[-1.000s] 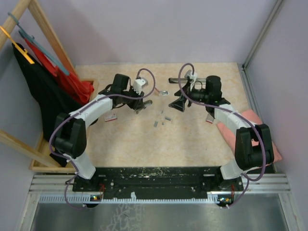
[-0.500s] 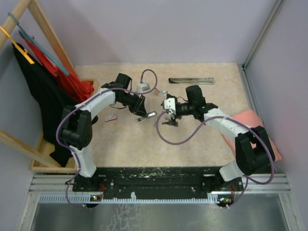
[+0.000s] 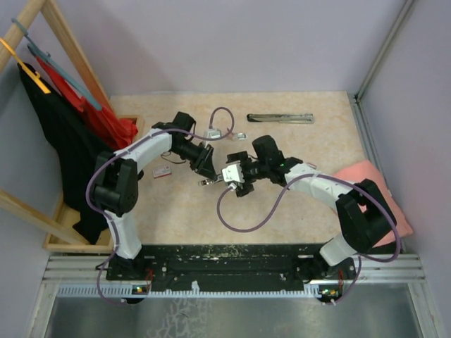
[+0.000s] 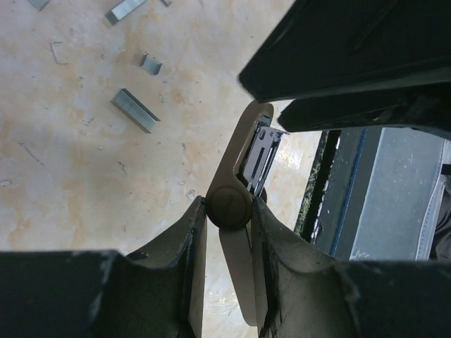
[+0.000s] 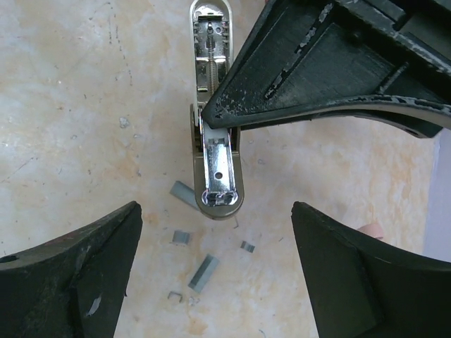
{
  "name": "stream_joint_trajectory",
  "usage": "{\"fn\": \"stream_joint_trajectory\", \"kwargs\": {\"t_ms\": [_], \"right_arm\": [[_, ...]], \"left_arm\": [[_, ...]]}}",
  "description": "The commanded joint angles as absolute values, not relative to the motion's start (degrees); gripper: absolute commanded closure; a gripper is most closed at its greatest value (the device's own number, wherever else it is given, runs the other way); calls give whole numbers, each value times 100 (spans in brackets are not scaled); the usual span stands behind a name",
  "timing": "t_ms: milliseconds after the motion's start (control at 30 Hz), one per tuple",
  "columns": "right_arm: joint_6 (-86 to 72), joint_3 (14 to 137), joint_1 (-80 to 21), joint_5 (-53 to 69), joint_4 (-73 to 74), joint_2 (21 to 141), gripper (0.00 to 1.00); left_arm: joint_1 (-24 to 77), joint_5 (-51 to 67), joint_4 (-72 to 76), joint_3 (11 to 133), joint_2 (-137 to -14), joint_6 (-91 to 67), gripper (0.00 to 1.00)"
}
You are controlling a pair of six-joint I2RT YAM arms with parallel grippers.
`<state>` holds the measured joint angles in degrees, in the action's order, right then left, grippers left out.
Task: Unload the staples from the stapler
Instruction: Place the stapler at the center of the board.
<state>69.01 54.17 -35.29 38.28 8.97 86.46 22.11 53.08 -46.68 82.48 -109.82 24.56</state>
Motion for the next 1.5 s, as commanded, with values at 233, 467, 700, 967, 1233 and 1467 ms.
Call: {"fn": "stream_joint_trajectory", "kwargs": {"t_ms": [233,467,700,967,1233,1467], "right_arm": [[6761,5317,-3905,3542,554,8816,27],[6785,5383,-3946,3498,757,8918,52],[6742,5444,-3986,3452,803,8935,80],[6468,5523,-3995,3559,858,8938,99],[5950,5710,-3993,3792,992,9017,100],[5238,5889,-3889,4230,1006,9073,100]], "left_arm": [[2524,5439,-4807,8279,-10898,2705,99],[2554,5462,-4811,8236,-10838,2761,99],[2558,5533,-4858,8235,-10791,2830,99],[2564,5175,-4717,8352,-10623,2773,50],[2562,4697,-3757,7879,-9725,2816,10],[2603,4494,-2690,6935,-8801,3077,0]]}}
